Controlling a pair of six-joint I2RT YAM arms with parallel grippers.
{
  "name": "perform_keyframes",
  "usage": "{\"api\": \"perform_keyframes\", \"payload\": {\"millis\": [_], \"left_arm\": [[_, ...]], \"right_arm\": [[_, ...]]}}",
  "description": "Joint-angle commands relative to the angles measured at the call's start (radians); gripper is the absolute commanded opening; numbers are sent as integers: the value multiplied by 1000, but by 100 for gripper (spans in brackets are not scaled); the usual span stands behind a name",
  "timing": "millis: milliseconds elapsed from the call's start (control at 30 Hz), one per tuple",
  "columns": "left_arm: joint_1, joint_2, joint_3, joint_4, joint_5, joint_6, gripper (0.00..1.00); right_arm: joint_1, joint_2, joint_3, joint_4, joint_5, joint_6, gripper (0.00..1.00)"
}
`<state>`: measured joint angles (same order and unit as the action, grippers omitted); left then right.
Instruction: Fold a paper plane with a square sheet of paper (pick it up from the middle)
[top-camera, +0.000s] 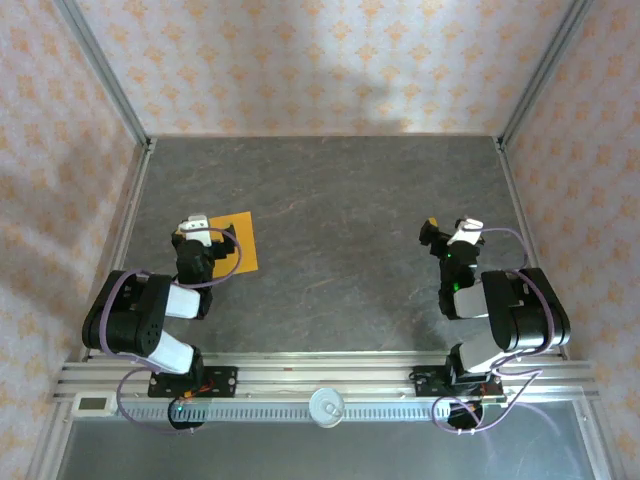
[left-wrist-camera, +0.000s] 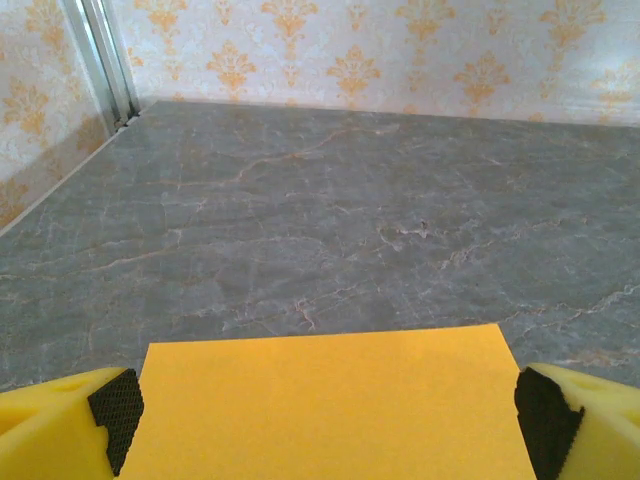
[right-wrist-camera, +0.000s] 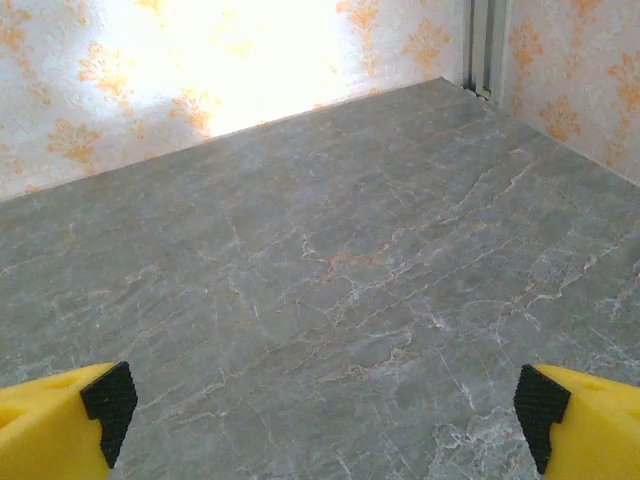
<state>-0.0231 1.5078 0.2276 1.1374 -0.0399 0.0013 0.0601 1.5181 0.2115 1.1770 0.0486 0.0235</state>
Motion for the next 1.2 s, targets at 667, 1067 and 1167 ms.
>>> {"api": "perform_keyframes", "payload": {"millis": [667, 1067, 1167], "left_arm": [[11, -16, 5, 83, 21, 11, 99], [11, -249, 208, -537, -48, -156, 99], [12, -214, 331, -724, -32, -357, 99]], "right_arm": [[-13, 4, 18, 67, 3, -24, 100], [1, -245, 173, -478, 47, 105, 100], [2, -308, 233, -673, 1, 201, 100]]}}
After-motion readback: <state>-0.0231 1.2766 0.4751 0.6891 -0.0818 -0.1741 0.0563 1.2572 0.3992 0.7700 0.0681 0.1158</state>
